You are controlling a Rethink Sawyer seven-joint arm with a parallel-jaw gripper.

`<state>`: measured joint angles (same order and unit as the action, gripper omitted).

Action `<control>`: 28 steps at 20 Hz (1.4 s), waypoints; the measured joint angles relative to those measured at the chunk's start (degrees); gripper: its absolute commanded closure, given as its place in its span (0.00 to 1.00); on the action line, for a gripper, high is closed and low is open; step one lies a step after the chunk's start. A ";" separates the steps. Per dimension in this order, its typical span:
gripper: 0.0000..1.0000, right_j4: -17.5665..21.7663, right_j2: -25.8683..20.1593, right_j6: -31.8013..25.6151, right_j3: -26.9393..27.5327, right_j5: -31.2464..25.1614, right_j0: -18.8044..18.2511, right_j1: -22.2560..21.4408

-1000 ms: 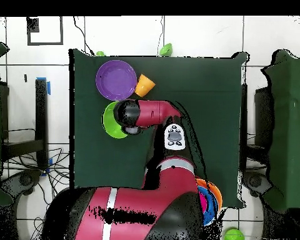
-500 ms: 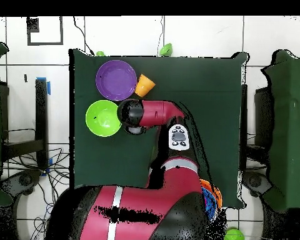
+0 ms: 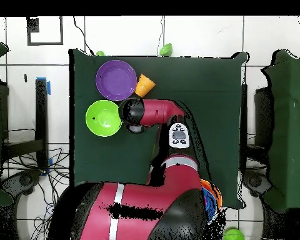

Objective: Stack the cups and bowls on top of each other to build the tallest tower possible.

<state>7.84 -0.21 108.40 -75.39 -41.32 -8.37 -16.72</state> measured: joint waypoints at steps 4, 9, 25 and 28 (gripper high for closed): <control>0.00 -0.02 0.00 0.00 0.15 -0.62 0.02 0.08; 0.00 -0.89 -0.02 0.00 0.22 -5.01 0.04 -0.87; 0.00 -4.19 -2.03 0.00 -0.04 -19.22 -1.95 -11.96; 0.00 -6.06 -2.09 0.00 -0.05 -16.82 -1.75 -12.95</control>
<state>1.78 -2.29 108.40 -75.44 -58.14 -10.11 -29.67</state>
